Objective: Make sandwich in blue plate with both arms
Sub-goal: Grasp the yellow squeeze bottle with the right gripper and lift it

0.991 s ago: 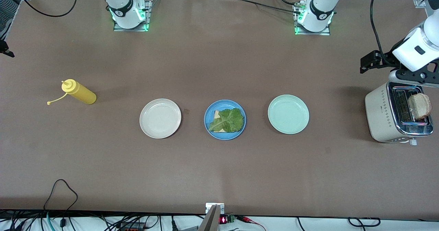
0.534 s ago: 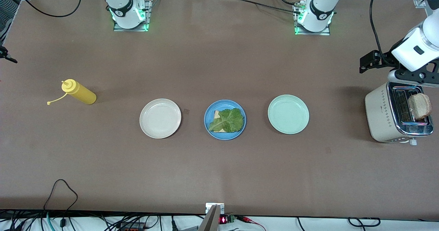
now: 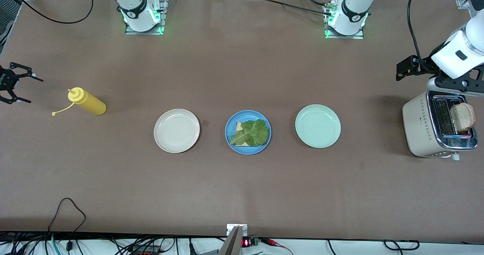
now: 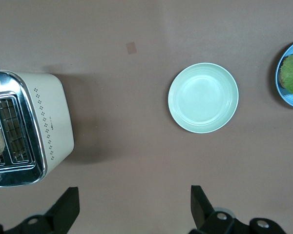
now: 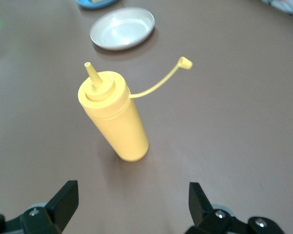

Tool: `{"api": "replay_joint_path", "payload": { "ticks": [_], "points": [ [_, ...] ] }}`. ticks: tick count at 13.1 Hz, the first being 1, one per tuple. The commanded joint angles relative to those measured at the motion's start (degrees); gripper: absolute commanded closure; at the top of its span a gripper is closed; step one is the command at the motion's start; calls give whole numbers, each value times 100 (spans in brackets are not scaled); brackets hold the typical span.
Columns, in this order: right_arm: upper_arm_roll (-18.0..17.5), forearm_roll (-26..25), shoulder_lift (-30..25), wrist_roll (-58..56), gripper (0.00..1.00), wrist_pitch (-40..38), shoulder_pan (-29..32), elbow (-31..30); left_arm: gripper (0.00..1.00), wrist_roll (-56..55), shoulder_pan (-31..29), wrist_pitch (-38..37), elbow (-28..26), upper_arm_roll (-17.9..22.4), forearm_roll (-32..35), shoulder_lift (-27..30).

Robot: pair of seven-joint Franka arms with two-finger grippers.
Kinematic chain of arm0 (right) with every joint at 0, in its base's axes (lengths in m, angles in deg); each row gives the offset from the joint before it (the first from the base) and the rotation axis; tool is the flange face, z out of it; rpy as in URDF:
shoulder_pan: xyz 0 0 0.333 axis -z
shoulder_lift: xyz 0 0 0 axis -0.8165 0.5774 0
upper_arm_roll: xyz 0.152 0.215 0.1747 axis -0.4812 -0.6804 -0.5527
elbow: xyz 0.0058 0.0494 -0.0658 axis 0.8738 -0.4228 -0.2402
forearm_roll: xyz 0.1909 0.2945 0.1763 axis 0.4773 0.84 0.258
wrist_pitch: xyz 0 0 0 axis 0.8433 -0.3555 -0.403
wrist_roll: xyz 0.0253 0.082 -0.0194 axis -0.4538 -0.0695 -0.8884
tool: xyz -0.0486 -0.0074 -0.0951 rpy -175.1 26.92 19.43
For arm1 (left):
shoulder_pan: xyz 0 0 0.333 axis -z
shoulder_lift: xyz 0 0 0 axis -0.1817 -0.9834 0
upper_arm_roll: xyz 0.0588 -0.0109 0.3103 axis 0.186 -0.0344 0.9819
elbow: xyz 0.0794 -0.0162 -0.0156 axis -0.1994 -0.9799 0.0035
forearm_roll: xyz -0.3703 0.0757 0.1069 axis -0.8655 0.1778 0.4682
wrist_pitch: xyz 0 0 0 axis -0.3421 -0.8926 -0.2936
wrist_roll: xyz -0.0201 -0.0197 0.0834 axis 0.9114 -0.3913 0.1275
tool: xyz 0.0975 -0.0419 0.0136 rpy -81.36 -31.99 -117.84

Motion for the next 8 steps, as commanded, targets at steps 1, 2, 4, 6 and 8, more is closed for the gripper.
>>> {"api": "replay_joint_path", "payload": {
  "ticks": [1, 2, 4, 6, 8],
  "points": [
    [-95, 545, 688, -729, 0, -588, 269, 327, 0, -23, -25, -49, 31, -39, -10, 24],
    [-104, 677, 882, -949, 0, -790, 348, 345, 0, -23, -34, -58, 14, -22, -10, 24],
    [-104, 766, 1121, -1450, 0, -1037, 375, 467, 0, -14, -34, -67, 31, -12, -10, 24],
    [-113, 819, 1524, -1654, 0, -1344, 384, 722, 0, 3, -42, -67, 22, 5, -10, 24],
    [-104, 1056, 1911, -1952, 0, -1626, 427, 872, 0, -14, -43, -93, 22, -21, -10, 24]
  ]
}}
